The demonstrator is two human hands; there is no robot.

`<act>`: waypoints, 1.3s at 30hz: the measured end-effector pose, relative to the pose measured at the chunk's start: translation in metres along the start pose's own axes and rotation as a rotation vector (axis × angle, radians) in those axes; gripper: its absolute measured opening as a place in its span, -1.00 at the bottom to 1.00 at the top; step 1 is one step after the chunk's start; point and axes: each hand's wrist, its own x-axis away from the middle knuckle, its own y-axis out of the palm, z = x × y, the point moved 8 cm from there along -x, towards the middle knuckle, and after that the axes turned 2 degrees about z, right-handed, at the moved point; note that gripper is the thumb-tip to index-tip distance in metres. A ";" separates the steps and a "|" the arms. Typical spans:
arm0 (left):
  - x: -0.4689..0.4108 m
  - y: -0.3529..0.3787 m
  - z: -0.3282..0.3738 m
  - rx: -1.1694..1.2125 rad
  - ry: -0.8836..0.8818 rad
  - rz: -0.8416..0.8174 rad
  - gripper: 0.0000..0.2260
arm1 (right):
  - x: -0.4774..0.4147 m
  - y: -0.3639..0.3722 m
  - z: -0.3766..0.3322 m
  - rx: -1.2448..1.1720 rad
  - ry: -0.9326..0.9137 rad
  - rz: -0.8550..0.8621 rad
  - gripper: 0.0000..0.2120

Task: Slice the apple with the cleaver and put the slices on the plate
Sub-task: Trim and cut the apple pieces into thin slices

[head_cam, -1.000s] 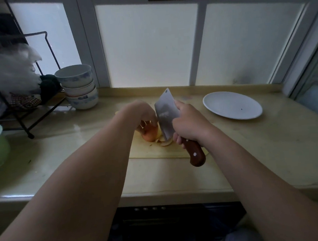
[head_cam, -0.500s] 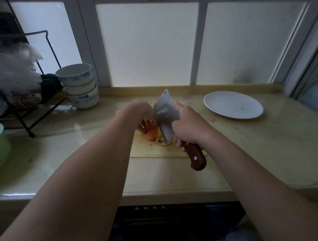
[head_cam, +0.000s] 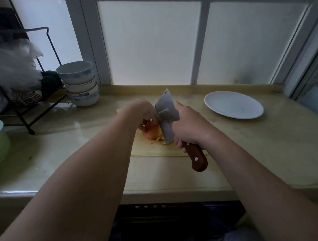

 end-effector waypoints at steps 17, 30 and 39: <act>-0.004 0.001 -0.004 -0.053 -0.070 -0.031 -0.61 | 0.010 -0.001 -0.003 0.055 0.002 -0.037 -0.09; -0.004 0.001 -0.005 -0.042 -0.051 -0.015 -0.70 | 0.006 0.010 -0.004 0.084 -0.011 -0.055 -0.10; -0.010 0.000 -0.009 -0.040 -0.053 -0.004 -0.68 | -0.018 0.028 -0.009 0.148 -0.065 -0.061 -0.17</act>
